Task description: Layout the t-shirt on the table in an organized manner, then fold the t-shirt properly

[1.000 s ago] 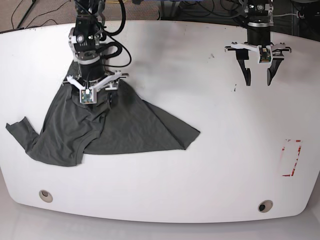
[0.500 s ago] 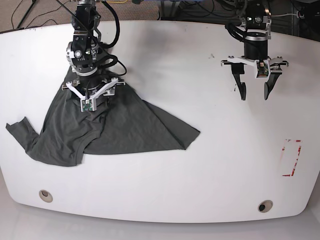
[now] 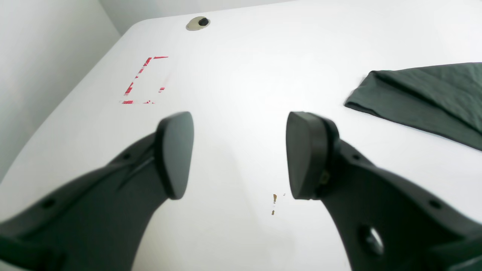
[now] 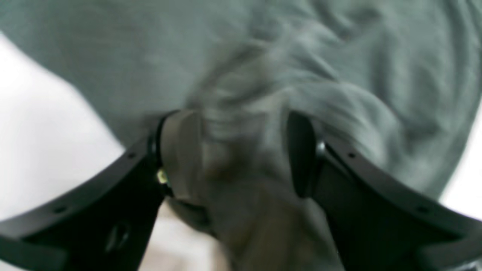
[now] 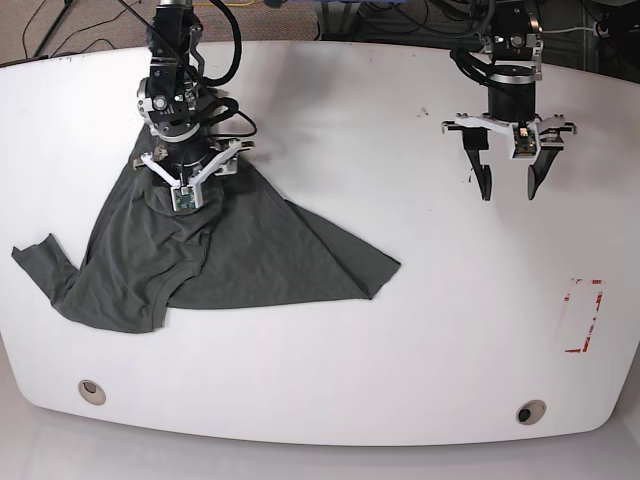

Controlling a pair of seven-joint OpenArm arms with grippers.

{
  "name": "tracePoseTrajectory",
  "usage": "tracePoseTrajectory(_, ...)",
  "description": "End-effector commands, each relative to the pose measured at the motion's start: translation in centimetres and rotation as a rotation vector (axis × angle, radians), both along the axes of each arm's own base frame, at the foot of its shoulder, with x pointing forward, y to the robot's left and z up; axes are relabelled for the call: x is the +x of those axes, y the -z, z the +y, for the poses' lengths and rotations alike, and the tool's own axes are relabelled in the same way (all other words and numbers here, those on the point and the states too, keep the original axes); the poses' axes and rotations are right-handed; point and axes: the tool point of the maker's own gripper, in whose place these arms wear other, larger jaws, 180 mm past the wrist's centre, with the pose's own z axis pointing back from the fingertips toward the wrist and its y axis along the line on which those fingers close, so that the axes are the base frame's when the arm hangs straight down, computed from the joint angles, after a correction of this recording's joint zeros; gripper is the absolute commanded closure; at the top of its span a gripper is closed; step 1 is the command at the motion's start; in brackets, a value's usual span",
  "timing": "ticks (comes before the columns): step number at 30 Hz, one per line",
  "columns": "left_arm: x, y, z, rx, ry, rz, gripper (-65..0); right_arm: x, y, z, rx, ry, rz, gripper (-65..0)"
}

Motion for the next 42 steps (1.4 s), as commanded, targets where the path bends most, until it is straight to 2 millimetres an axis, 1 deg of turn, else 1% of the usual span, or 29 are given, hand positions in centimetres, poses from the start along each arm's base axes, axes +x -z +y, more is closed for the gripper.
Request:
tracePoseTrajectory(1, 0.1, -1.1, 0.1, 0.008, 0.000, -0.041, -36.4, 0.6, -0.4, -0.1, 0.000, 0.003, -0.024, -35.5)
tracePoseTrajectory(4, 0.1, -1.1, 0.1, 0.008, 0.000, -0.041, -36.4, 0.5, -0.2, 0.0, 0.004, -0.004, -0.019, -35.5)
tracePoseTrajectory(9, 0.1, -1.0, 0.1, 0.009, 0.000, -0.040, -36.4, 0.6, -0.1, 0.8, 0.022, -0.012, -0.018, -35.5)
tracePoseTrajectory(12, 0.1, -1.1, 0.2, 0.020, 0.008, -0.040, -36.4, 1.1, -0.4, 0.8, 0.023, -0.010, -0.031, -35.5)
tracePoseTrajectory(19, 0.1, -1.1, 0.4, 0.035, 0.017, -0.037, -36.4, 1.6, -0.7, 0.9, 0.027, -0.010, -0.042, -35.2)
tracePoseTrajectory(21, 0.1, -1.1, 0.4, 0.035, 0.017, -0.037, -36.4, 1.6, -0.4, 0.9, 0.029, -0.009, -0.034, -35.2)
tracePoseTrajectory(23, 0.1, -1.1, 0.5, 0.035, 0.016, -0.037, -36.4, 2.0, -0.4, 0.9, 0.030, -0.008, -0.038, -35.2)
tracePoseTrajectory(28, 0.1, -1.2, 0.6, 0.037, 0.013, -0.036, -36.4, 2.2, 0.5, 0.7, 0.036, -0.002, -0.015, -35.0)
tracePoseTrajectory(37, 0.1, -1.1, 0.5, 0.035, 0.016, -0.035, -36.4, 2.3, 0.5, 0.7, 0.036, -0.002, -0.017, -34.2)
tracePoseTrajectory(39, 0.1, -1.1, 0.5, 0.035, 0.016, -0.035, -36.4, 2.3, 0.5, 0.7, 0.036, -0.002, -0.017, -30.3)
tracePoseTrajectory(42, 0.1, -1.1, 0.5, 0.035, 0.016, -0.035, -36.4, 2.3, 0.5, 0.7, 0.036, -0.002, -0.017, -19.7)
